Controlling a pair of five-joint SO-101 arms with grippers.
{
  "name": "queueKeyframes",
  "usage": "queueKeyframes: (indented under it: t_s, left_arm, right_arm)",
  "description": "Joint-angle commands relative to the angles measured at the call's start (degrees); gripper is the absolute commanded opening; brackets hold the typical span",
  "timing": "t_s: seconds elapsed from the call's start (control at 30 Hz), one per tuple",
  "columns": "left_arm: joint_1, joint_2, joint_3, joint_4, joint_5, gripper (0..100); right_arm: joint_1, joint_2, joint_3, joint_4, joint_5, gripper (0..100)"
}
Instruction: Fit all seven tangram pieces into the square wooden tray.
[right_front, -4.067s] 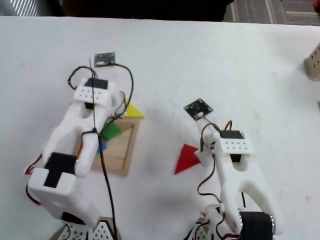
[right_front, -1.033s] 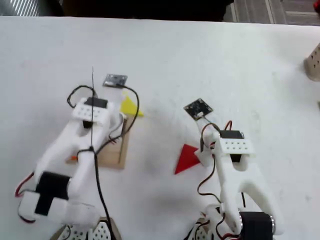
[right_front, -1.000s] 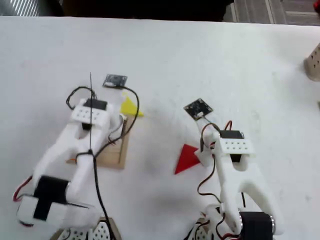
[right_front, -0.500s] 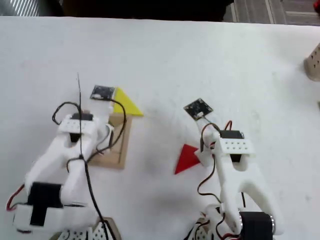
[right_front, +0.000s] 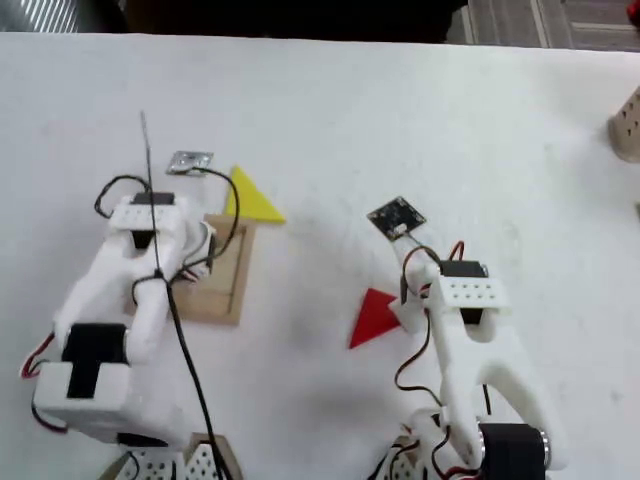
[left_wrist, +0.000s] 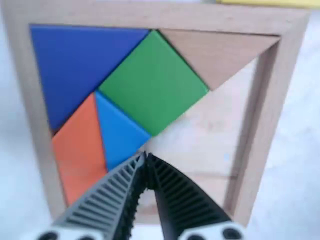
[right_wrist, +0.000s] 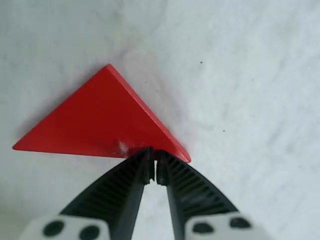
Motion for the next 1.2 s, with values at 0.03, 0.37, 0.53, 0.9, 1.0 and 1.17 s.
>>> queueKeyframes:
  t_s: [0.03,0.37,0.53,0.9,1.0,1.17]
  left_arm:
    - [1.9,-20.4,6.6,1.8,-0.4,2]
    - [-13.1,-35.2,14.6,-6.2,-1.1,4]
    - [-16.2,-32.1,14.6,-4.5,-11.7,18]
    - [-24.5,-8.2,-0.4,-3.9,-29.7,23]
    - [-24.6,0.5,-4.7,-2.9,-34.3,22]
    - [-24.8,9.1,-12.5,-2.9,-31.5,21]
  right_arm:
    - [-0.4,-1.0,0.1,0.2,0.7,1.7]
    - [-0.4,-0.9,0.1,0.1,0.6,1.7]
    - [-0.5,-0.9,0.1,0.1,0.7,1.7]
    - [-0.5,-0.9,0.1,0.1,0.4,1.7]
    - [-0.7,-0.9,0.1,0.1,0.4,1.7]
    - [-0.7,-0.9,0.1,0.1,0.4,1.7]
